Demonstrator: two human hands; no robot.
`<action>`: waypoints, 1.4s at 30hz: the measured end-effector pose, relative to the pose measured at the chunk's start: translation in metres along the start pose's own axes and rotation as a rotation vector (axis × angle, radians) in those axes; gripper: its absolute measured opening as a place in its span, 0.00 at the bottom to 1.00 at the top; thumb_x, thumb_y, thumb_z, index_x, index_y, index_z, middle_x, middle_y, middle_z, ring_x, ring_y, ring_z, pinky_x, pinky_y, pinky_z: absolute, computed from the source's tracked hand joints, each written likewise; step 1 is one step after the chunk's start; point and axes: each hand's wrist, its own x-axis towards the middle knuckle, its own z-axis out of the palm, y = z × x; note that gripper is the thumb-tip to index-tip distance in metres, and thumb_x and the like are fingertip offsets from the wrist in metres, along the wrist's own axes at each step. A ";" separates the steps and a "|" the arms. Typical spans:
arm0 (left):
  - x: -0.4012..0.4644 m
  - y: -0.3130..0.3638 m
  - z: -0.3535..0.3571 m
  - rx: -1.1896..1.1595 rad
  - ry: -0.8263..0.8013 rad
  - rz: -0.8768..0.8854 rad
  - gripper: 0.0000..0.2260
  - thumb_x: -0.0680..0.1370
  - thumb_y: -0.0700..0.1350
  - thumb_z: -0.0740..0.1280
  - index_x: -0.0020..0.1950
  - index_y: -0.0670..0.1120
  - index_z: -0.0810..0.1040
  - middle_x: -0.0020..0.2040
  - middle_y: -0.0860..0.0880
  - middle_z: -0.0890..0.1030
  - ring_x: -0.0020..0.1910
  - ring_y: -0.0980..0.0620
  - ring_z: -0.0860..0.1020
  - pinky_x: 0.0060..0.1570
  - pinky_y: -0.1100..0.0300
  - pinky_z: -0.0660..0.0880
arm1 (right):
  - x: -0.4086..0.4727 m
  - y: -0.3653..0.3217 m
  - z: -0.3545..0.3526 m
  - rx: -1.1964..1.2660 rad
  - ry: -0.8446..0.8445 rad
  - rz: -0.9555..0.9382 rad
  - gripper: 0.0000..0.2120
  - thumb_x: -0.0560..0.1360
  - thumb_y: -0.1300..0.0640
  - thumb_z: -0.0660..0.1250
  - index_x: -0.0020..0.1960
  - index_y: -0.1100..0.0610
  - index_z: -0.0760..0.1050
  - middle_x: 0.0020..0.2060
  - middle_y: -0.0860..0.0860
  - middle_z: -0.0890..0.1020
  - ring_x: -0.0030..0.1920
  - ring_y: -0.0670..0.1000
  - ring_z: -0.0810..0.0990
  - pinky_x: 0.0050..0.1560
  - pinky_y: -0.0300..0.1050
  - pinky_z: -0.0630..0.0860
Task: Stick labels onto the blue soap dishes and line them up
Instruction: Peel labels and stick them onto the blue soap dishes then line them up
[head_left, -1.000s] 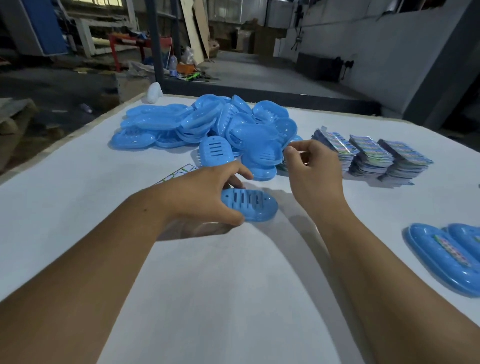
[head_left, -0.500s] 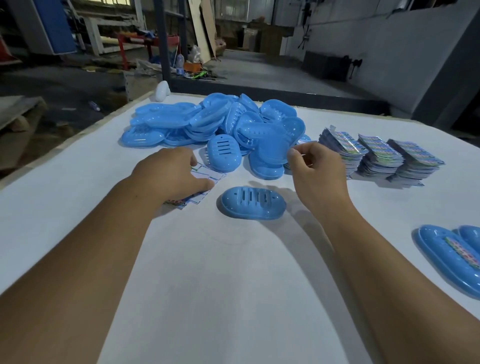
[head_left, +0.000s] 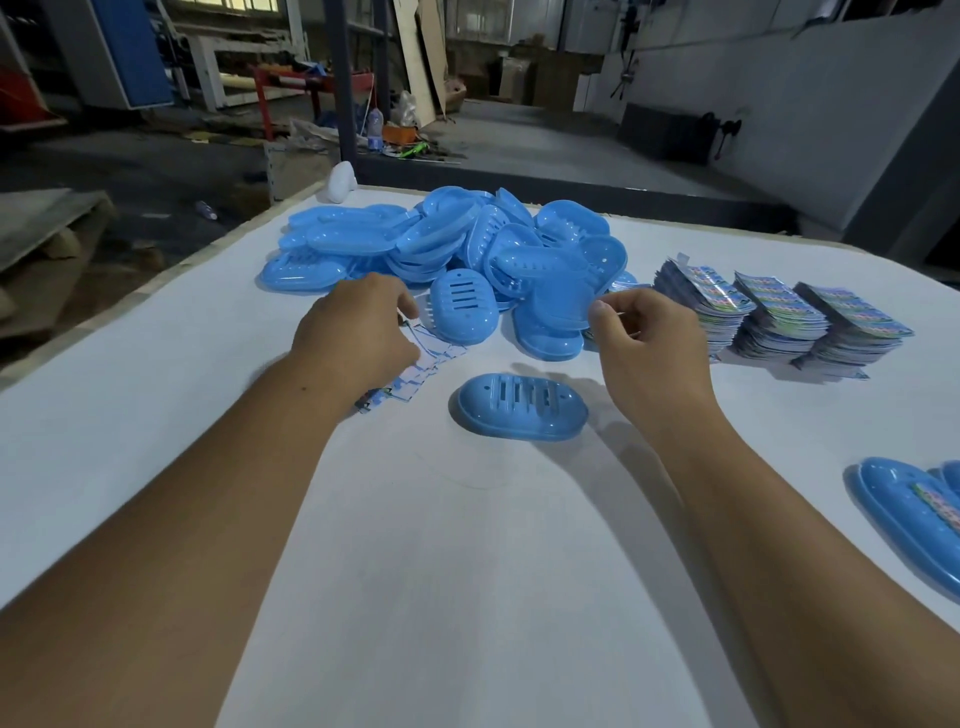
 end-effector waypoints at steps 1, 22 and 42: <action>0.000 0.001 0.001 -0.060 0.040 0.005 0.15 0.73 0.43 0.76 0.57 0.53 0.80 0.53 0.52 0.82 0.51 0.52 0.79 0.51 0.56 0.77 | 0.000 0.000 0.000 0.001 -0.003 0.000 0.05 0.78 0.50 0.66 0.45 0.47 0.80 0.36 0.41 0.82 0.36 0.40 0.78 0.40 0.38 0.70; -0.024 0.048 -0.001 -1.065 -0.123 0.031 0.10 0.76 0.39 0.74 0.54 0.49 0.80 0.40 0.50 0.87 0.39 0.56 0.86 0.39 0.66 0.80 | -0.008 -0.015 0.003 0.233 -0.199 0.000 0.14 0.79 0.50 0.69 0.36 0.52 0.83 0.38 0.51 0.86 0.37 0.42 0.80 0.48 0.51 0.81; -0.032 0.053 0.003 -0.980 -0.162 0.203 0.10 0.75 0.39 0.76 0.50 0.49 0.78 0.39 0.52 0.87 0.38 0.60 0.83 0.40 0.70 0.76 | -0.016 -0.020 0.001 0.287 -0.240 -0.051 0.10 0.75 0.52 0.74 0.38 0.55 0.84 0.28 0.52 0.80 0.30 0.42 0.75 0.34 0.30 0.71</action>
